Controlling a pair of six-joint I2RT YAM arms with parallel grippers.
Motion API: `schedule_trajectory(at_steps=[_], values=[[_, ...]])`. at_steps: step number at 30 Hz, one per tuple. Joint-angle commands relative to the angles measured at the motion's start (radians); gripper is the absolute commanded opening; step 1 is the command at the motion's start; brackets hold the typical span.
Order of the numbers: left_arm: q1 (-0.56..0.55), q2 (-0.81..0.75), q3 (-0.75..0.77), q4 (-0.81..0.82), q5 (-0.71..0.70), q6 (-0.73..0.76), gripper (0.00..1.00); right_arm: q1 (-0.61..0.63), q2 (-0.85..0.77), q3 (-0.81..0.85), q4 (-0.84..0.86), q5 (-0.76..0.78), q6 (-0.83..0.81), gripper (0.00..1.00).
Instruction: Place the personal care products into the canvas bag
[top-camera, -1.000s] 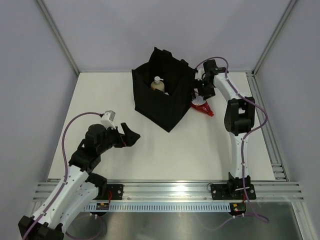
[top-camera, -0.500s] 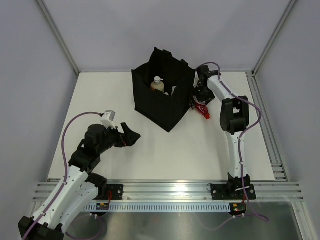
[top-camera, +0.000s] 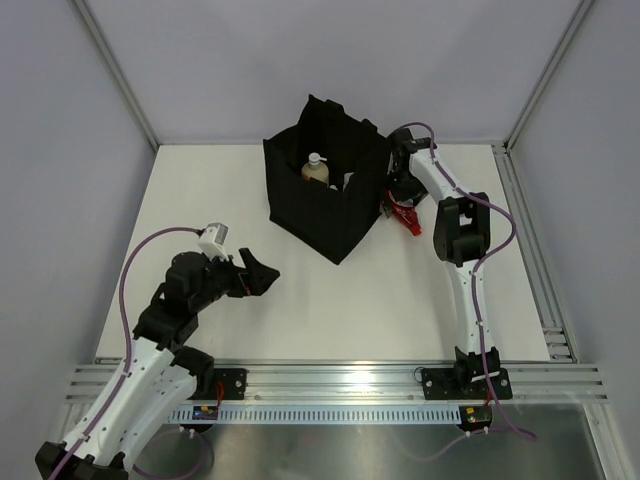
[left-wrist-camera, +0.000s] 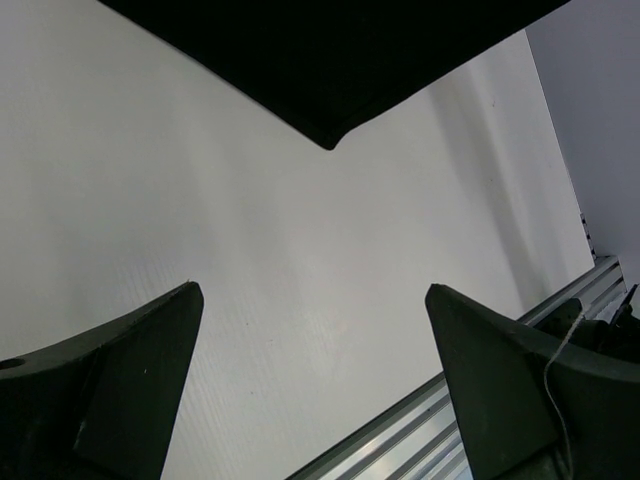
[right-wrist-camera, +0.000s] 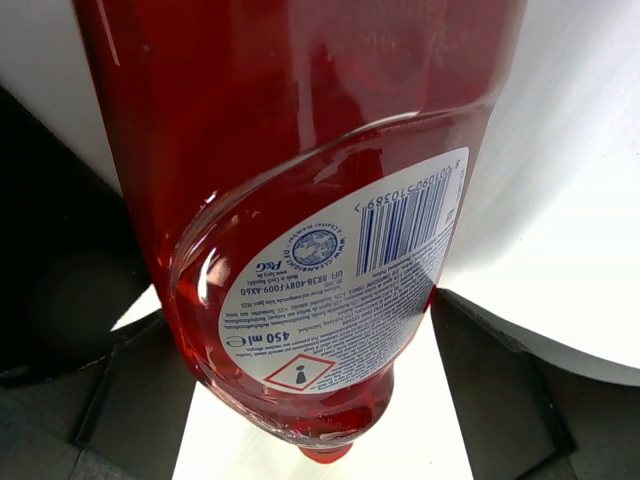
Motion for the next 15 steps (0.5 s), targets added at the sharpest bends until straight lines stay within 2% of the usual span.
schedule_trajectory(at_steps=[1,6,10,15], values=[[0.002,-0.028,0.029,-0.008,0.010,-0.005,0.99,0.018,0.013,0.074,-0.025,-0.010,-0.014,0.99],[0.002,-0.038,0.037,-0.021,0.004,-0.008,0.99,0.015,0.047,0.155,-0.048,-0.089,0.003,1.00],[0.002,-0.024,0.040,-0.013,0.005,-0.013,0.99,0.015,0.091,0.206,-0.053,-0.073,0.016,1.00],[0.002,0.007,0.050,0.001,0.005,-0.007,0.99,0.015,0.110,0.192,-0.028,-0.035,0.004,1.00]])
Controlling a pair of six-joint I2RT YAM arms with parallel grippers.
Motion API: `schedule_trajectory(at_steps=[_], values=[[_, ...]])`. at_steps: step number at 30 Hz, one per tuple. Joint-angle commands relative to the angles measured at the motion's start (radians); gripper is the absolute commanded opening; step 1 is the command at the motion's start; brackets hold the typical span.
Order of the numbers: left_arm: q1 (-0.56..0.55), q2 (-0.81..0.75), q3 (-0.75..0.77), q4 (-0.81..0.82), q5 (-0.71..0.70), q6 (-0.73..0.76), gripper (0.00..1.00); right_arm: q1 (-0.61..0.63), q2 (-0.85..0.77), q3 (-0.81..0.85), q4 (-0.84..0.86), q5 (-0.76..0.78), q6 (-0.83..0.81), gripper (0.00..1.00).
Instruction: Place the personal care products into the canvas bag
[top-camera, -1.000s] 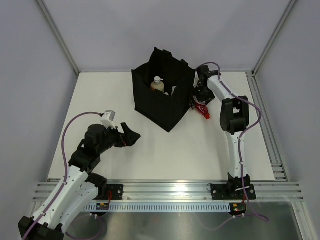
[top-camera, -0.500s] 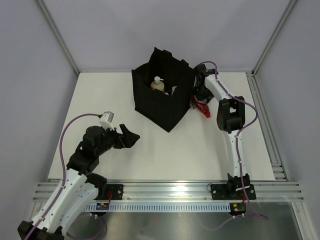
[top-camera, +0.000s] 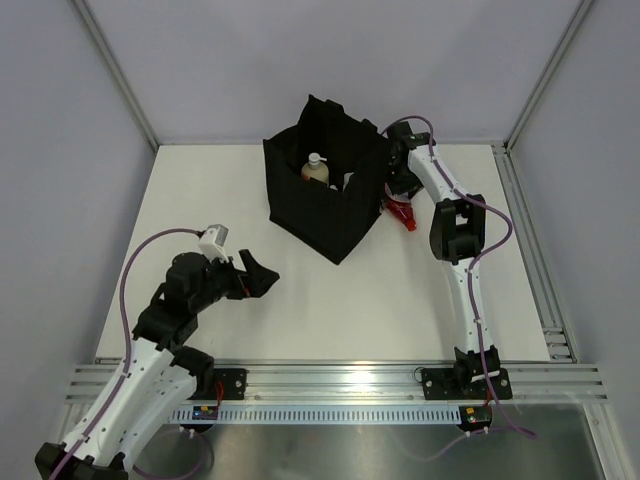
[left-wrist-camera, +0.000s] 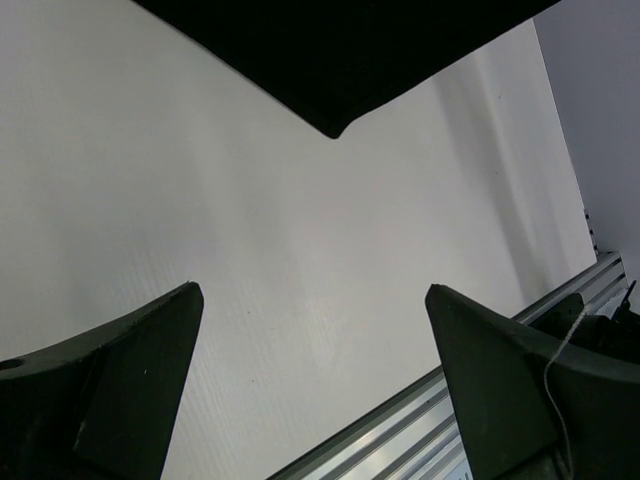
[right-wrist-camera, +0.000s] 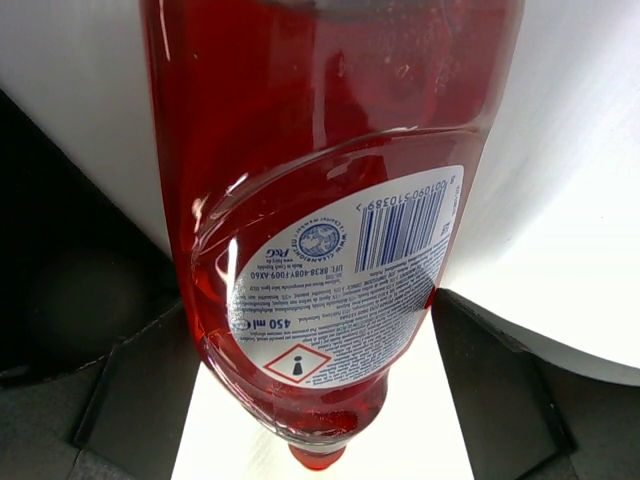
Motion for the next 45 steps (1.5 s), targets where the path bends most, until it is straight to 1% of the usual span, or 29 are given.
schedule_trajectory(at_steps=[1,4,7,8,9,11,12,13,14,15,17,18,20,21,23,28,30,31,32,33,34,35,40,41,43,45], values=[[0.002,0.021,0.047,0.042,0.006,-0.003,0.99,0.015,0.027,0.014,0.006,0.009,-0.002,0.99],[0.002,0.035,0.045,0.053,0.010,-0.005,0.99,0.018,0.031,0.021,-0.022,0.007,-0.017,0.92],[0.002,0.041,0.053,0.048,0.018,-0.005,0.99,0.020,0.024,0.009,-0.046,0.010,-0.009,0.73],[0.002,0.038,0.055,0.045,0.020,-0.006,0.99,0.017,0.021,0.000,-0.049,0.050,-0.014,0.62],[0.002,0.035,0.055,0.041,0.023,-0.006,0.99,0.015,0.002,-0.029,-0.057,0.053,-0.015,0.55],[0.002,0.027,0.053,0.041,0.026,-0.012,0.99,0.011,-0.031,-0.077,-0.054,0.042,-0.006,0.45],[0.002,0.015,0.052,0.041,0.032,-0.017,0.99,0.005,-0.068,-0.135,-0.048,0.030,-0.006,0.32],[0.002,0.010,0.049,0.041,0.033,-0.020,0.99,0.000,-0.087,-0.170,-0.040,0.024,-0.002,0.28],[0.002,0.004,0.047,0.044,0.035,-0.022,0.99,-0.005,-0.105,-0.202,-0.034,0.021,0.003,0.26],[0.002,-0.005,0.046,0.044,0.038,-0.028,0.99,-0.017,-0.142,-0.263,-0.025,0.001,0.006,0.24],[0.002,-0.011,0.047,0.044,0.046,-0.031,0.99,-0.041,-0.180,-0.328,-0.010,-0.054,0.034,0.20],[0.002,-0.014,0.047,0.038,0.047,-0.032,0.99,-0.058,-0.217,-0.394,0.004,-0.117,0.043,0.19],[0.002,-0.023,0.049,0.034,0.053,-0.034,0.99,-0.107,-0.252,-0.462,0.026,-0.165,0.051,0.19],[0.002,-0.028,0.046,0.033,0.056,-0.034,0.99,-0.120,-0.287,-0.530,0.061,-0.171,0.049,0.18],[0.002,-0.039,0.039,0.030,0.064,-0.035,0.99,-0.163,-0.312,-0.584,0.079,-0.197,0.041,0.18],[0.002,-0.060,0.021,0.022,0.073,-0.041,0.99,-0.193,-0.418,-0.755,0.124,-0.232,0.021,0.18],[0.002,-0.075,0.007,0.022,0.079,-0.045,0.99,-0.206,-0.467,-0.814,0.145,-0.281,0.021,0.15],[0.002,-0.080,0.003,0.024,0.082,-0.048,0.99,-0.212,-0.485,-0.833,0.150,-0.306,0.020,0.13],[0.002,-0.089,-0.002,0.022,0.082,-0.048,0.99,-0.221,-0.501,-0.848,0.156,-0.382,0.021,0.04],[0.002,-0.094,-0.007,0.022,0.087,-0.052,0.99,-0.233,-0.533,-0.882,0.170,-0.422,0.023,0.00],[0.002,-0.095,-0.014,0.024,0.090,-0.054,0.99,-0.267,-0.548,-0.897,0.175,-0.450,0.026,0.00],[0.002,-0.099,-0.016,0.024,0.095,-0.057,0.99,-0.276,-0.562,-0.908,0.181,-0.509,0.023,0.00],[0.002,-0.111,-0.016,0.016,0.104,-0.057,0.99,-0.365,-0.636,-0.960,0.181,-0.691,0.009,0.00],[0.002,-0.111,-0.016,0.016,0.105,-0.057,0.99,-0.376,-0.648,-0.968,0.175,-0.752,0.008,0.00],[0.002,-0.114,-0.014,0.015,0.107,-0.058,0.99,-0.399,-0.657,-0.977,0.167,-0.827,-0.002,0.00],[0.002,-0.117,-0.013,0.018,0.109,-0.060,0.99,-0.408,-0.680,-0.991,0.158,-0.869,-0.008,0.00]])
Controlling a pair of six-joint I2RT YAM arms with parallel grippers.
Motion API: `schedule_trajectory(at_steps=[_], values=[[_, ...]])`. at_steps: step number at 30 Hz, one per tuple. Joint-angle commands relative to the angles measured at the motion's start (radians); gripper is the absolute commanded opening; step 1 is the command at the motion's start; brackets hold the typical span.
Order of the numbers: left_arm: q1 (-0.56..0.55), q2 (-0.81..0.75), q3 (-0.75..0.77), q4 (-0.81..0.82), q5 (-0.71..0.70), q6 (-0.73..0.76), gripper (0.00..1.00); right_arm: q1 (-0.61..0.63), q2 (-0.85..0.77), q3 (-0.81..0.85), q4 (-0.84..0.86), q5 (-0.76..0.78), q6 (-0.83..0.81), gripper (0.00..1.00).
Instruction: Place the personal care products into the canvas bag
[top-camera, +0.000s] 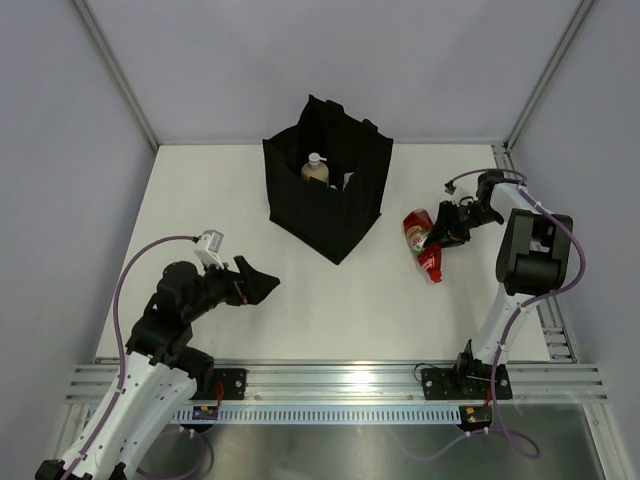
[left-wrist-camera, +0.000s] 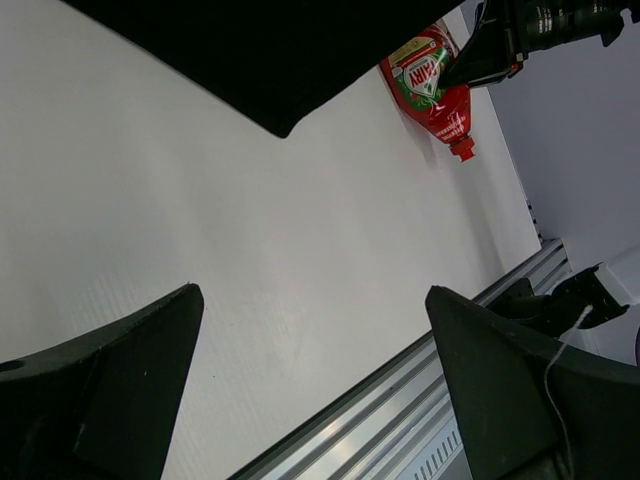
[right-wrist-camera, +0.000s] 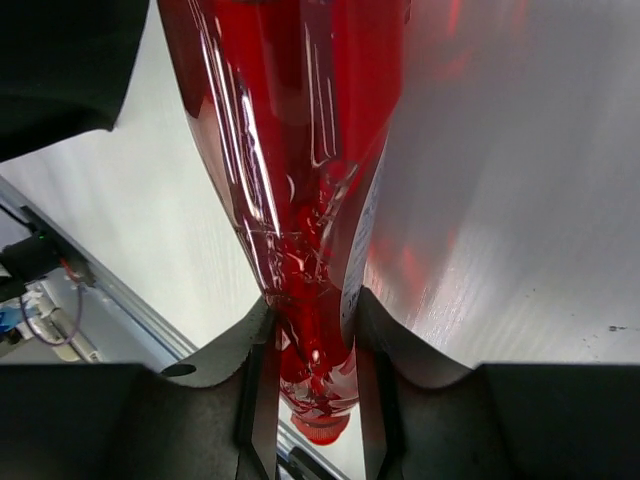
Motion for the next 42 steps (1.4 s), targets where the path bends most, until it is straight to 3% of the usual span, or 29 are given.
schedule_trajectory(at_steps=[1,12,18,22,28,30,31,32,34,36,42], values=[[0.002,-0.013,0.005,0.029,0.036,-0.011,0.99,-0.019,-0.117,-0.006,-0.023,-0.242,-0.022,0.00],[0.002,0.007,0.051,0.009,0.030,0.017,0.99,-0.035,-0.348,0.109,-0.029,-0.418,0.070,0.00],[0.002,0.027,0.073,0.004,0.033,0.022,0.99,-0.035,-0.368,0.155,0.052,-0.594,0.216,0.00],[0.002,0.027,0.076,0.007,0.036,0.020,0.99,-0.035,-0.387,0.136,0.199,-0.722,0.364,0.00],[0.002,0.034,0.067,0.059,0.076,-0.004,0.99,-0.027,-0.439,0.092,0.319,-0.753,0.504,0.00],[0.002,0.037,0.053,0.085,0.102,-0.014,0.99,-0.021,-0.440,0.074,0.249,-0.698,0.396,0.00],[0.002,0.045,0.051,0.108,0.131,-0.023,0.99,-0.012,-0.428,0.063,0.124,-0.663,0.330,0.00],[0.002,0.048,0.048,0.118,0.143,-0.026,0.99,-0.007,-0.416,0.060,0.044,-0.620,0.137,0.00],[0.002,0.063,0.042,0.131,0.182,-0.031,0.99,0.007,-0.394,0.005,-0.061,-0.476,0.016,0.00],[0.002,0.076,0.037,0.134,0.206,-0.034,0.99,0.008,-0.390,-0.063,-0.035,-0.335,-0.055,0.00],[-0.002,0.123,0.031,0.121,0.257,-0.028,0.99,0.022,-0.405,-0.213,-0.006,-0.129,-0.193,0.00]])
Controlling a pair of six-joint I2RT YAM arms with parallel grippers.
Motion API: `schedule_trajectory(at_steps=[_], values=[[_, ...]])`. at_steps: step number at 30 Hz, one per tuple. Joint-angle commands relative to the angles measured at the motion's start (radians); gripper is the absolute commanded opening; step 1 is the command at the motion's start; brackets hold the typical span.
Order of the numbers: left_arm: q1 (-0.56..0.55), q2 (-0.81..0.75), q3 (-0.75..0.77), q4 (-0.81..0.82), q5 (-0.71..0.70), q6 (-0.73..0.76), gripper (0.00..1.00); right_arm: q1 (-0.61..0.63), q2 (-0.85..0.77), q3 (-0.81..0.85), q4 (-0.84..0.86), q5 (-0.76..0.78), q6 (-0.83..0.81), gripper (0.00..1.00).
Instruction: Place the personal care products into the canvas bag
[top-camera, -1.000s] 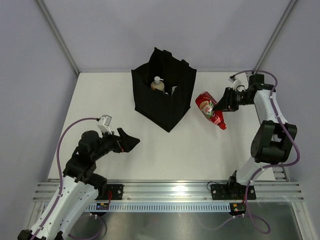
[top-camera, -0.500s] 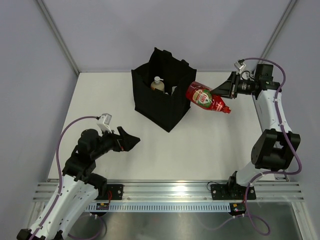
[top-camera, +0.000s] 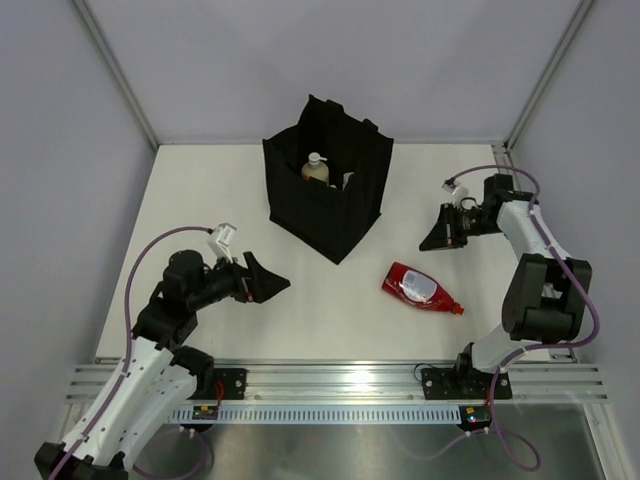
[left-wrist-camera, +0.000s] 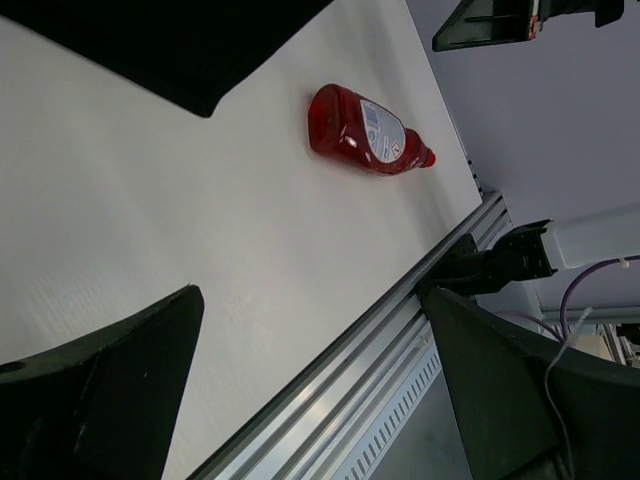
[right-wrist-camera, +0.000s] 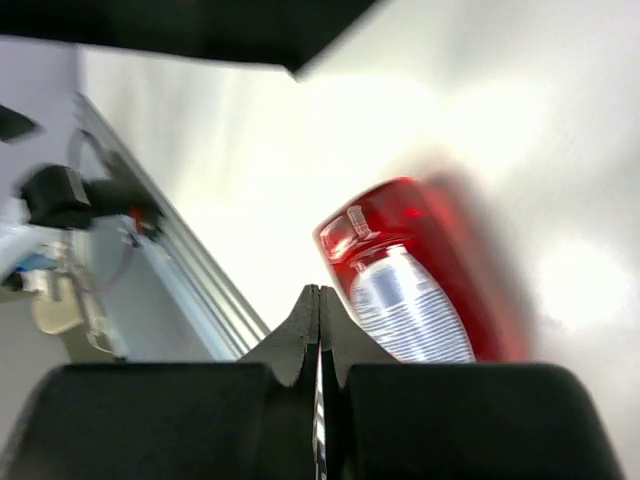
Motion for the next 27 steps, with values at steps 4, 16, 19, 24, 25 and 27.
schedule_trajectory(at_steps=[4,16,19,24,25,27], values=[[-0.019,0.033,-0.004,0.028,0.082,0.010,0.99,0.082,-0.182,-0.066,-0.056,0.297,-0.301,0.07],[-0.031,0.010,-0.027,0.033,0.060,-0.010,0.99,0.420,-0.661,-0.451,0.064,0.591,-0.590,0.99],[-0.033,0.007,-0.038,0.042,0.060,-0.015,0.99,0.499,-0.657,-0.496,0.088,0.733,-0.452,1.00],[-0.033,0.026,-0.040,0.054,0.062,-0.024,0.99,0.643,-0.655,-0.548,0.142,0.866,-0.339,0.99],[-0.033,0.023,-0.038,0.054,0.060,-0.024,0.99,0.663,-0.640,-0.548,0.145,0.882,-0.311,0.99],[-0.033,0.018,-0.036,0.054,0.057,-0.027,0.99,0.712,-0.602,-0.551,0.162,0.926,-0.282,1.00]])
